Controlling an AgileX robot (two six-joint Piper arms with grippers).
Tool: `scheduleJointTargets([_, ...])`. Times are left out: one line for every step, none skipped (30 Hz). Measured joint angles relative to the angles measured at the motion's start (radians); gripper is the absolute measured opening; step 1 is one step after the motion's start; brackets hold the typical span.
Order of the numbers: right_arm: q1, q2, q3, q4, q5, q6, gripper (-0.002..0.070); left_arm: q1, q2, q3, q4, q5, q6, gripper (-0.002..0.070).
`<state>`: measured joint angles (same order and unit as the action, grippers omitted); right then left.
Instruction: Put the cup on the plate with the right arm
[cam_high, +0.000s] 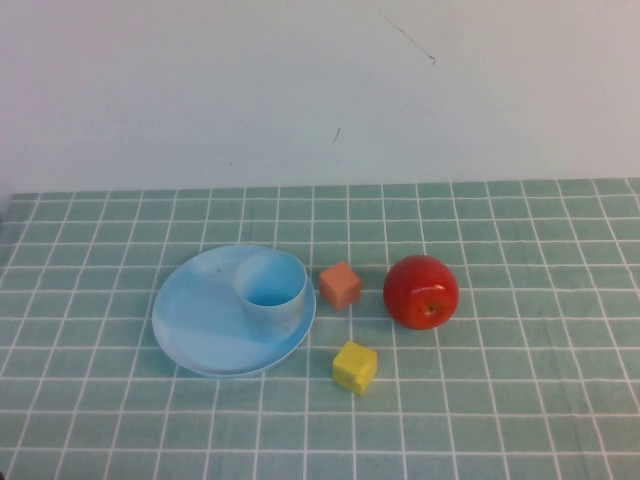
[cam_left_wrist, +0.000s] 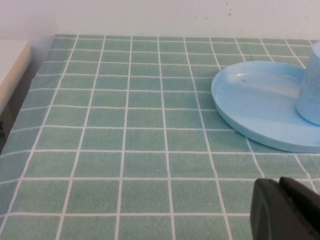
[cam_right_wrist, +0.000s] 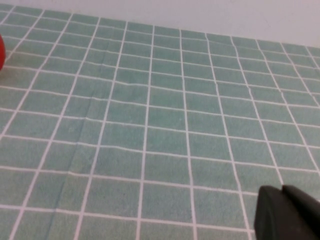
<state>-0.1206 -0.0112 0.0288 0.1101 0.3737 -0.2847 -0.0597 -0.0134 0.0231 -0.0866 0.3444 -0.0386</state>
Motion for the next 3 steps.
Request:
scheduleJointTargets([0.0, 0.0, 0.0, 0.0, 0.0, 0.0, -0.0002, 0.0, 0.0, 0.0, 0.0, 0.0, 0.0, -0.0003])
scheduleJointTargets([0.0, 0.0, 0.0, 0.0, 0.0, 0.0, -0.0002, 0.0, 0.0, 0.0, 0.0, 0.0, 0.0, -0.0003])
scheduleJointTargets([0.0, 0.0, 0.0, 0.0, 0.0, 0.0, -0.0002, 0.0, 0.0, 0.0, 0.0, 0.0, 0.0, -0.0003])
